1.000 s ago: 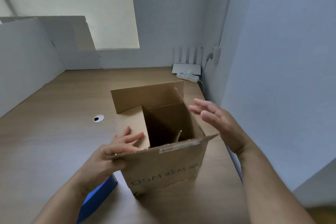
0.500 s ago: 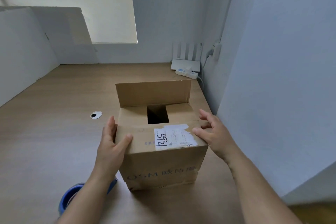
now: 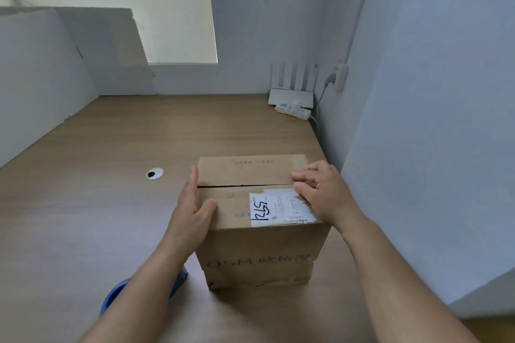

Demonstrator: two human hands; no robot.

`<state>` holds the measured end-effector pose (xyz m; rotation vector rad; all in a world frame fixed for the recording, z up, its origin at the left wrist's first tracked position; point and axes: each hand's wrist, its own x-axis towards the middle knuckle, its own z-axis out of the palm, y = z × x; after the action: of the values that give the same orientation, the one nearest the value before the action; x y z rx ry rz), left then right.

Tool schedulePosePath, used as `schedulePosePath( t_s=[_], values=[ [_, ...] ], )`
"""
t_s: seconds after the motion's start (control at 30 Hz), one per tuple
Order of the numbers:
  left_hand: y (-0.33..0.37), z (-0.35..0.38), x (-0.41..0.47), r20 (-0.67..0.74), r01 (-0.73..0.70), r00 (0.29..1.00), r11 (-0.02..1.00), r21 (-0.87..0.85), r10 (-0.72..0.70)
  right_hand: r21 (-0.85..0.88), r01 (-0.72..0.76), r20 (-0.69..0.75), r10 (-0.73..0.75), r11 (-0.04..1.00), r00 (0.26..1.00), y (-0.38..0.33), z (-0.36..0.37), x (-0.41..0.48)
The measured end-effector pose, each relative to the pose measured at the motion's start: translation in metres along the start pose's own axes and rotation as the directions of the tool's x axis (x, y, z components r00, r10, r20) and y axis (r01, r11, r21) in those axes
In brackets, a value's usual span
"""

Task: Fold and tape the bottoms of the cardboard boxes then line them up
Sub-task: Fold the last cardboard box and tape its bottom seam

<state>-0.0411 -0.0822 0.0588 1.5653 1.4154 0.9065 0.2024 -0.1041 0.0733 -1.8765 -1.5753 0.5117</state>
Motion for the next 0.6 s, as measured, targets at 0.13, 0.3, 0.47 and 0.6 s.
schedulePosePath(
  t_s=[0.13, 0.3, 0.47, 0.6],
  values=[
    [0.006, 0.007, -0.004, -0.053, 0.041, 0.998, 0.999, -0.012, -0.041, 0.009, -0.094, -0.070, 0.094, 0.996, 0.993, -0.005, 0.006, -0.012],
    [0.006, 0.007, -0.016, -0.138, 0.054, 0.989, 0.997, -0.050, -0.060, -0.059, -0.072, -0.076, 0.067, 0.996, 0.995, -0.007, -0.002, -0.024],
    [0.003, 0.015, -0.014, -0.146, 0.061, 0.988, 0.998, 0.008, -0.059, -0.063, -0.090, -0.068, 0.086, 0.994, 0.994, -0.002, 0.008, -0.017],
    [0.003, 0.021, 0.005, -0.127, 0.099, 0.987, 0.995, 0.010, -0.097, -0.117, -0.108, -0.041, 0.104, 0.987, 0.994, -0.002, 0.010, -0.001]
  ],
)
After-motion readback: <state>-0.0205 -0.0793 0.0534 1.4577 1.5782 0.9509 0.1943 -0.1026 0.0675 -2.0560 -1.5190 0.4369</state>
